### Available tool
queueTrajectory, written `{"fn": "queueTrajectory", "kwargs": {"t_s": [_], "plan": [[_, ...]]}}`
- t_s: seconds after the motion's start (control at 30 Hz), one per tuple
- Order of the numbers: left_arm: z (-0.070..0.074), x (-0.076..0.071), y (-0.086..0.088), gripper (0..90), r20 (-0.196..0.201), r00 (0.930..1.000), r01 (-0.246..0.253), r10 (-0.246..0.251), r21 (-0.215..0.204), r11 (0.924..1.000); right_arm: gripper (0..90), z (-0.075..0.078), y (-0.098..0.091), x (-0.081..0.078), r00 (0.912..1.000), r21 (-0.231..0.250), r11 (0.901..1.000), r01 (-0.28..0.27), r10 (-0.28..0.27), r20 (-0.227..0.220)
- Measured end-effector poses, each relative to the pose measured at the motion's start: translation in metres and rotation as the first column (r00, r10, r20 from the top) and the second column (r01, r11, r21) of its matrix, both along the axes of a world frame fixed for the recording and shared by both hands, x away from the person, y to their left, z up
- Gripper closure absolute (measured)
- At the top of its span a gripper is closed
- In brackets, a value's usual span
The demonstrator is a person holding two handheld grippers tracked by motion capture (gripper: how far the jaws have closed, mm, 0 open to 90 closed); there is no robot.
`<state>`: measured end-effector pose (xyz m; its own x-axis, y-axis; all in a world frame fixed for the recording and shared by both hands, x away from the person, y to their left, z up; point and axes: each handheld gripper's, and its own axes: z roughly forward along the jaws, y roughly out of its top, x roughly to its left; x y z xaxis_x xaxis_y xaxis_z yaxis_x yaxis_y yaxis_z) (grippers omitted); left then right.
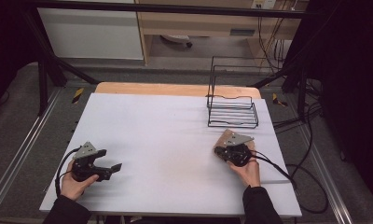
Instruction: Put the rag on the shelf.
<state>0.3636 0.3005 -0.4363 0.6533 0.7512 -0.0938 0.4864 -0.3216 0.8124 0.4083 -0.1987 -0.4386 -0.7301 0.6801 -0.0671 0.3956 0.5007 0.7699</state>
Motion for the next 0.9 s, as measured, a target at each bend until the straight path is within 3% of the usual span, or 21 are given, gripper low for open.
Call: {"fn": "queueTrajectory", "kwargs": {"t_s": [0.23, 0.6, 0.9], "plan": [[0.000, 0.000, 0.000, 9.4, 0.001, 1.0000, 0.001, -0.001, 0.001, 1.0000, 86.8, 0.002, 0.010, -0.015, 0.9973, 0.035, 0.9969, -0.070, 0.071, -0.019], [0.001, 0.000, 0.000, 9.5, 0.005, 1.0000, -0.003, 0.003, 0.003, 1.0000, 86.7, -0.001, 0.031, -0.033, 0.9880, 0.039, 0.9882, -0.148, 0.149, -0.040], [0.001, -0.001, 0.000, 9.5, 0.006, 1.0000, -0.005, 0.005, 0.007, 1.0000, 86.7, -0.001, 0.046, -0.043, 0.9745, 0.060, 0.9746, -0.216, 0.219, -0.050]]}}
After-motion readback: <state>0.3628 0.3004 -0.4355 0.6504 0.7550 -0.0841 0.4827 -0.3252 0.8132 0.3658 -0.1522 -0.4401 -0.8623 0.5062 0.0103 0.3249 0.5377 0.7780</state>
